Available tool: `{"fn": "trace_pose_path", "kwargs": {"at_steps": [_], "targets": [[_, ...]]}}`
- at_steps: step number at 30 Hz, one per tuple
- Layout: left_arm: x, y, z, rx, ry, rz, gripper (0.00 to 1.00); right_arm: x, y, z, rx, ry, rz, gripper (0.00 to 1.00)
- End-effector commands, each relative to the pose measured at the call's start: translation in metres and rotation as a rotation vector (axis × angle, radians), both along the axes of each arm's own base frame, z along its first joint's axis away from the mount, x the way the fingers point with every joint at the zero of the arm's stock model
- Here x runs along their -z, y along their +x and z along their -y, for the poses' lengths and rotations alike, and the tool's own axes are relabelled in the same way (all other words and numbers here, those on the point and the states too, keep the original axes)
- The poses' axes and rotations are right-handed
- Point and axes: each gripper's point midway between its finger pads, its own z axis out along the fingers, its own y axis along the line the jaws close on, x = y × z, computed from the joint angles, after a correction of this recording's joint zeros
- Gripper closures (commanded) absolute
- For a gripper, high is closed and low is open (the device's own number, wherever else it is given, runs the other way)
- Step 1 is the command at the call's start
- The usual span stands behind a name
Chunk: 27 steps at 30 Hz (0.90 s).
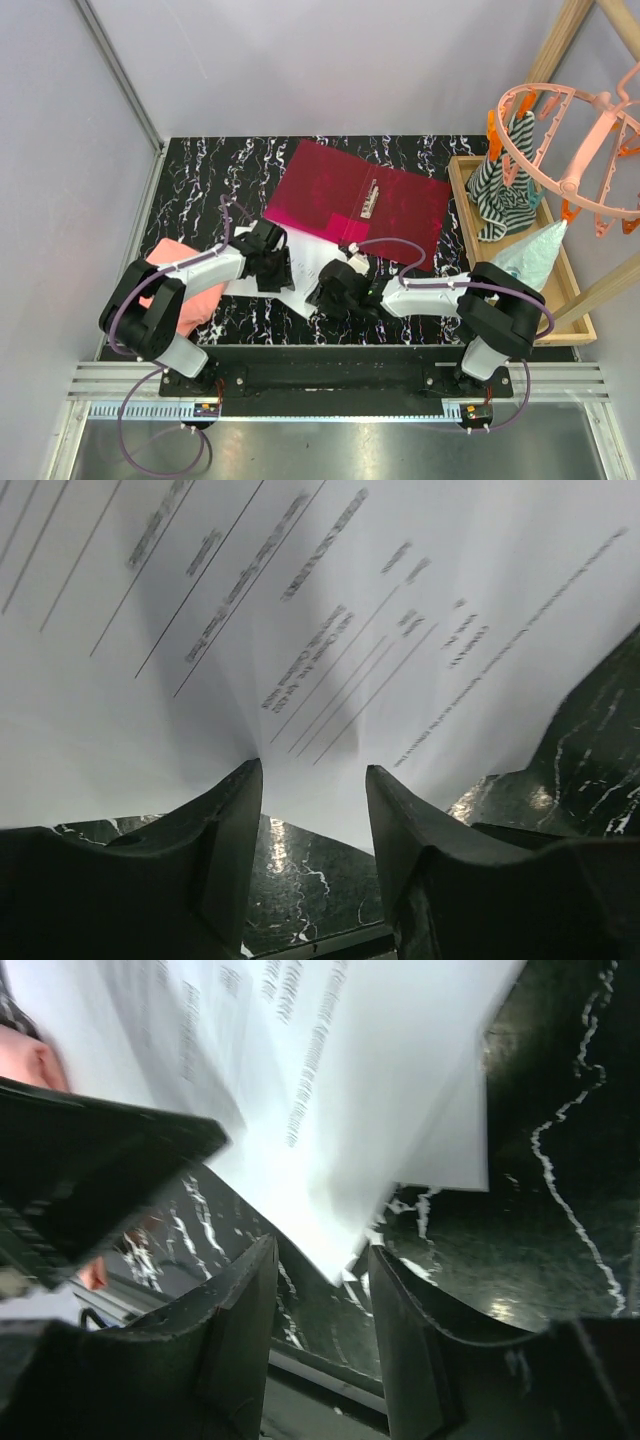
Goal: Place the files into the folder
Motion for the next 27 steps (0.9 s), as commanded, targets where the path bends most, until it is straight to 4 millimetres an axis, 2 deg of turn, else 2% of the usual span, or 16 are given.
{"fn": "trace_pose_path", "kwargs": {"at_steps": [1, 6, 11, 13, 17, 27], "targets": [[0.007, 0.007, -0.001, -0.089, -0.014, 0.025, 0.52, -0.011, 0.018, -0.002, 0.109, -0.024, 0.047, 0.49], [0.013, 0.001, -0.006, -0.12, -0.015, 0.02, 0.52, -0.001, 0.013, 0.006, 0.187, -0.057, -0.014, 0.49], [0.017, -0.005, -0.006, -0.113, -0.023, 0.004, 0.53, 0.003, 0.008, 0.007, 0.174, -0.131, -0.01, 0.47], [0.019, -0.008, -0.006, -0.11, -0.026, -0.001, 0.53, 0.007, 0.008, 0.008, 0.175, -0.144, -0.008, 0.41], [0.017, -0.011, -0.007, -0.11, -0.034, -0.002, 0.53, 0.004, 0.013, 0.0, 0.164, -0.126, 0.014, 0.37], [0.014, -0.022, -0.015, -0.108, -0.03, -0.007, 0.53, 0.007, 0.016, -0.021, 0.138, -0.059, 0.015, 0.36]]}}
